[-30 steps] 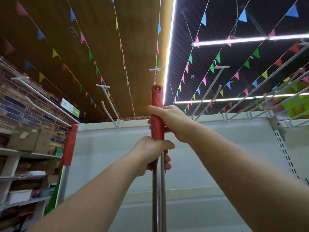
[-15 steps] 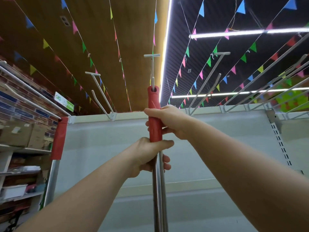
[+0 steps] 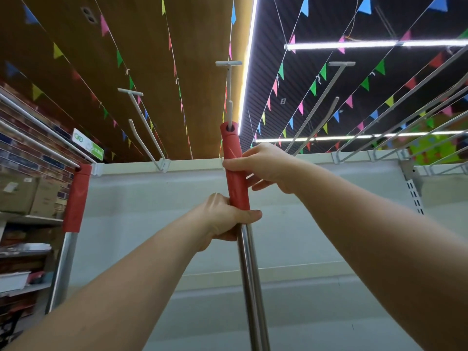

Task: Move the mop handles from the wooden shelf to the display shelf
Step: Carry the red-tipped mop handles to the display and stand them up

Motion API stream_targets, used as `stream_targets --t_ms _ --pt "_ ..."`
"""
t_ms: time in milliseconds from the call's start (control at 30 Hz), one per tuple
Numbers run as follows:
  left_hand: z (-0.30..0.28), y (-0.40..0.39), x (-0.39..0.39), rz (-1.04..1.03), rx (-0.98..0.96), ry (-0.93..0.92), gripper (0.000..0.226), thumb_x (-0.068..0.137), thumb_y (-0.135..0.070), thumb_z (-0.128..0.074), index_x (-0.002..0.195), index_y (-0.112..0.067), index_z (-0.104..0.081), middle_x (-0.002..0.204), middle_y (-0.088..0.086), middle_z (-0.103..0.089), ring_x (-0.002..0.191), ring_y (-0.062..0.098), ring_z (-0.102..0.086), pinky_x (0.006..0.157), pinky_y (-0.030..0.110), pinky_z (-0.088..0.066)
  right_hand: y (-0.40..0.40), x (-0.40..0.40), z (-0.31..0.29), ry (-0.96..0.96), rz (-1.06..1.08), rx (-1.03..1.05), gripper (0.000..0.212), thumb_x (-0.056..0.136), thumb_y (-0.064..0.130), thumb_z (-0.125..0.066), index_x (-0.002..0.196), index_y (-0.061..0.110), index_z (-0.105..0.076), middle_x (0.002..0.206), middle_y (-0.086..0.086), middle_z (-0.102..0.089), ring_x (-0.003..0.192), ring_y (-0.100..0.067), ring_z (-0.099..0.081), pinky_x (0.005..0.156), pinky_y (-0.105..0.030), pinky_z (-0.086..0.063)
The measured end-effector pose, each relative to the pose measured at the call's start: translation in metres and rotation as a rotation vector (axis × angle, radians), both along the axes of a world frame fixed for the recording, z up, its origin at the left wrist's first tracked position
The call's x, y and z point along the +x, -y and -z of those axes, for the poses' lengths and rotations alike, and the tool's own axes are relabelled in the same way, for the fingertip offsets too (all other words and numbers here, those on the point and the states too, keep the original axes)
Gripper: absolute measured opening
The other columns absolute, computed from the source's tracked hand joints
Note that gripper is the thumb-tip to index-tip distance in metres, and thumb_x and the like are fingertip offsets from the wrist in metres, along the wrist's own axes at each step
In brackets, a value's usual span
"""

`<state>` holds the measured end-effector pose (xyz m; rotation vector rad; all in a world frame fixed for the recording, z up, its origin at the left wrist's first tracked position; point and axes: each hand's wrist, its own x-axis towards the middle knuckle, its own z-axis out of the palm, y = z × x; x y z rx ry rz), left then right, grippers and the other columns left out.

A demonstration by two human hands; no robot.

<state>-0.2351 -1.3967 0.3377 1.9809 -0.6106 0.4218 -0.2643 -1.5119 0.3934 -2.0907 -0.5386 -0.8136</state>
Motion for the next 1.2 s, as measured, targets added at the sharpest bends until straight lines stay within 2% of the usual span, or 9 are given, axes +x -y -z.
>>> stream_targets --t_ms 133,233,367,500,633,767,900,1033,1200 --pt "0.007 0.003 0.014 -0.035 -0.038 0.084 0.024 0.077 -0.026 -0.073 0.081 -0.007 -0.060 0.067 0.003 -0.051 0.061 0.016 -0.051 0.058 0.021 -0.052 0.002 0.016 0.004 0.014 0.002 0.019 0.027 0.082 0.037 -0.066 0.096 0.014 -0.064 0.080 0.002 -0.068 0.069 -0.012 -0.065 0.079 -0.032 -0.053" --pt "0.011 0.003 0.026 -0.029 -0.074 0.123 0.027 0.076 -0.026 -0.074 0.085 -0.004 -0.062 0.068 0.005 -0.051 0.063 0.019 -0.052 0.066 0.028 -0.053 0.004 0.025 0.005 0.000 -0.018 0.018 0.026 0.082 0.036 -0.067 0.097 0.014 -0.065 0.081 0.002 -0.068 0.070 -0.011 -0.065 0.082 -0.032 -0.053" --pt "0.014 0.002 0.042 -0.050 -0.088 0.126 0.028 0.074 -0.027 -0.075 0.084 -0.006 -0.060 0.071 0.005 -0.054 0.067 0.021 -0.055 0.080 0.039 -0.057 0.001 0.043 0.007 -0.006 0.008 0.026 0.018 0.082 0.036 -0.066 0.082 0.019 -0.060 0.078 0.004 -0.066 0.069 -0.009 -0.063 0.083 -0.032 -0.052" --pt "0.016 0.002 0.054 -0.107 -0.073 0.143 0.033 0.074 -0.030 -0.074 0.091 -0.005 -0.061 0.076 0.008 -0.057 0.071 0.024 -0.058 0.084 0.046 -0.055 -0.002 0.061 0.010 0.006 0.020 0.058 0.020 0.083 0.034 -0.066 0.090 0.016 -0.061 0.083 0.000 -0.067 0.068 -0.010 -0.062 0.082 -0.032 -0.052" --pt "0.018 0.001 0.063 -0.160 -0.050 0.174 0.031 0.076 -0.032 -0.072 0.091 -0.008 -0.059 0.077 0.007 -0.056 0.074 0.024 -0.057 0.084 0.045 -0.055 -0.005 0.072 0.011 0.014 0.022 0.094 0.027 0.083 0.031 -0.067 0.098 0.008 -0.064 0.085 -0.004 -0.066 0.067 -0.013 -0.062 0.073 -0.028 -0.051" --pt "0.020 -0.002 0.069 -0.183 -0.080 0.158 0.039 0.075 -0.033 -0.073 0.103 -0.011 -0.058 0.088 0.007 -0.062 0.085 0.026 -0.063 0.084 0.042 -0.055 -0.009 0.083 0.012 0.017 0.040 0.122 0.029 0.082 0.033 -0.067 0.095 0.006 -0.065 0.089 -0.007 -0.068 0.073 -0.017 -0.064 0.062 -0.022 -0.046" --pt "0.020 -0.004 0.075 -0.202 -0.094 0.149 0.047 0.074 -0.033 -0.074 0.111 -0.009 -0.058 0.097 0.010 -0.064 0.090 0.027 -0.063 0.087 0.042 -0.054 -0.012 0.091 0.014 0.033 0.069 0.145 0.031 0.082 0.034 -0.067 0.096 0.007 -0.065 0.097 -0.012 -0.071 0.088 -0.025 -0.068 0.072 -0.029 -0.050" --pt "0.021 -0.003 0.083 -0.218 -0.093 0.134 0.049 0.075 -0.034 -0.074 0.113 -0.009 -0.058 0.100 0.010 -0.065 0.091 0.027 -0.063 0.086 0.039 -0.054 -0.017 0.103 0.017 0.054 0.102 0.163 0.033 0.083 0.035 -0.065 0.096 0.005 -0.066 0.099 -0.013 -0.070 0.093 -0.028 -0.067 0.084 -0.037 -0.053" --pt "0.022 -0.001 0.091 -0.219 -0.111 0.095 0.042 0.078 -0.033 -0.072 0.109 -0.010 -0.057 0.096 0.010 -0.064 0.091 0.029 -0.065 0.071 0.032 -0.049 -0.020 0.116 0.023 0.071 0.120 0.200 0.036 0.085 0.034 -0.063 0.106 0.004 -0.065 0.097 -0.009 -0.069 0.089 -0.023 -0.064 0.083 -0.033 -0.052"
